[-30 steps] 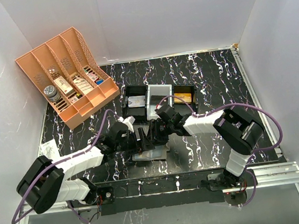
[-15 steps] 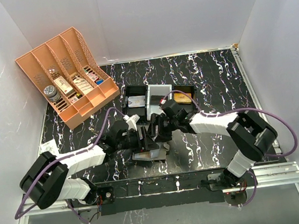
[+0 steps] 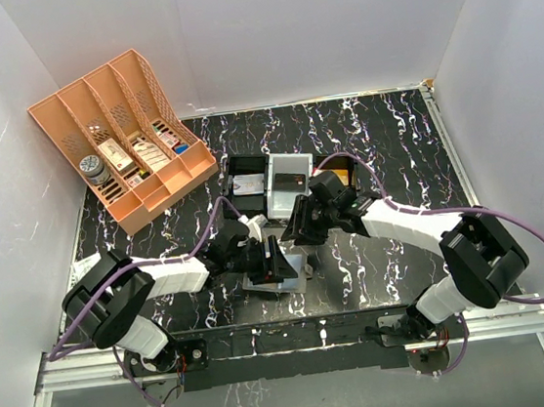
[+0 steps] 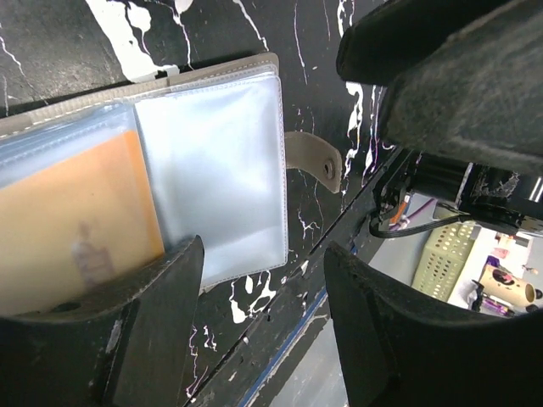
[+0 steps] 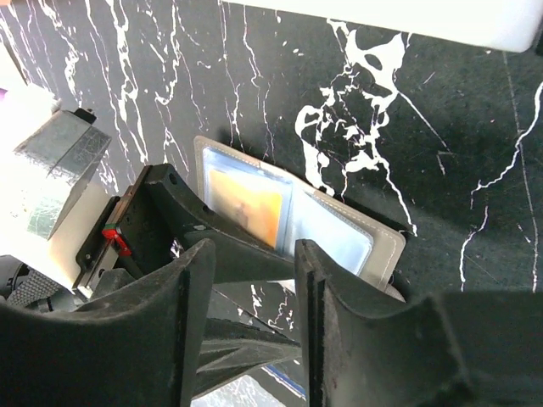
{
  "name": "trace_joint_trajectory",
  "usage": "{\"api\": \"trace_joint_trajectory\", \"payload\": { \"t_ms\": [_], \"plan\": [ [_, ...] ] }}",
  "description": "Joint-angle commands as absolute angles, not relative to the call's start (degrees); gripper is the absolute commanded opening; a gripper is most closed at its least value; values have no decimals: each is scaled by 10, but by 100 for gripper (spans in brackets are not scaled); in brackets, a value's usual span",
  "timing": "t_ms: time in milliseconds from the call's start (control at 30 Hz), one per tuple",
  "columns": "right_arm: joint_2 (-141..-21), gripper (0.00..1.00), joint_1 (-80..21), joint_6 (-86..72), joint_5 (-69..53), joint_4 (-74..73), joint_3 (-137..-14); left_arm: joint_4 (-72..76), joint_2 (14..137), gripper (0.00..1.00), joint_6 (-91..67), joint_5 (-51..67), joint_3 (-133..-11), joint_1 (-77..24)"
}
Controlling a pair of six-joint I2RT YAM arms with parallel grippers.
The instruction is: Take the credit cards out of the card holder
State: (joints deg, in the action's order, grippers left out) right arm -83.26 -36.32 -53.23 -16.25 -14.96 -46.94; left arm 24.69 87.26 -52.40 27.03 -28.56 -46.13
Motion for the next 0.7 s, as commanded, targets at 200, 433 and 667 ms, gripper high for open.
{"api": "trace_joint_trajectory", "payload": {
  "t_ms": [200,433,667],
  "plan": [
    [-865,35,-385,-518,-269,-70,-506,95,742,62,-461,169,-324,-472],
    [-950,33,-418,-514,-271,-105,-537,16,654,63,-456,129,-307,-471],
    [-928,34,-418,-521,-237,-119,-481,-105,535,66,-457,22,-300,-468]
  ]
}}
